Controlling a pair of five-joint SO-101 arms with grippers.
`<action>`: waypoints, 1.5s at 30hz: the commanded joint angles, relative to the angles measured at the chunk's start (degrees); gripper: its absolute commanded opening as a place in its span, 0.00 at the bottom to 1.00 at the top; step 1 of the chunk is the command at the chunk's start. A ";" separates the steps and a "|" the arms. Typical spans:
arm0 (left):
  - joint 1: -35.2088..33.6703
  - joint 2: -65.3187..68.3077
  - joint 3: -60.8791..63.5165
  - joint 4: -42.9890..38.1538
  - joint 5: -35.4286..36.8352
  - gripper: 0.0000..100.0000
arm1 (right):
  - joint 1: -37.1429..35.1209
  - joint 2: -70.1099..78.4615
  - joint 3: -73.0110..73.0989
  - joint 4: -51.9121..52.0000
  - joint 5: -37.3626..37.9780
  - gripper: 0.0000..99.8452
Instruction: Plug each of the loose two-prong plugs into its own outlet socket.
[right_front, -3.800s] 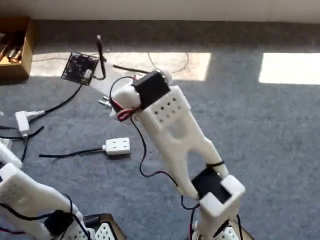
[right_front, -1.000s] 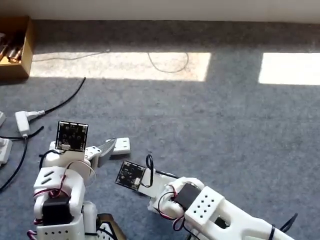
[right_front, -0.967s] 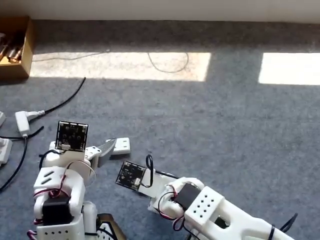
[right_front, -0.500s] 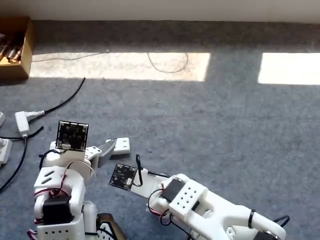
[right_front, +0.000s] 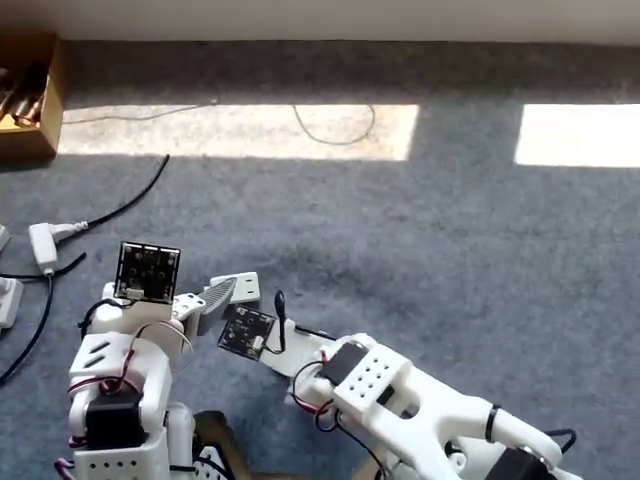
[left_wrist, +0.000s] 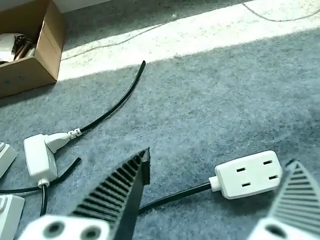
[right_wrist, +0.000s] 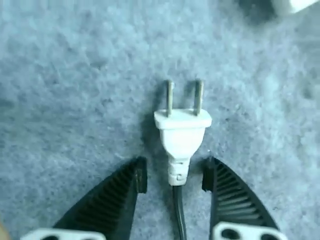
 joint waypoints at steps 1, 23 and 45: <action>0.48 0.04 -0.31 0.18 0.09 0.39 | 0.48 -2.33 -3.74 9.10 0.79 0.21; -2.77 0.04 -1.54 0.18 0.09 0.39 | 0.22 -16.48 -0.13 8.92 8.79 0.21; -2.68 0.04 -1.54 0.26 0.09 0.39 | -0.13 0.13 -3.47 3.65 6.86 0.16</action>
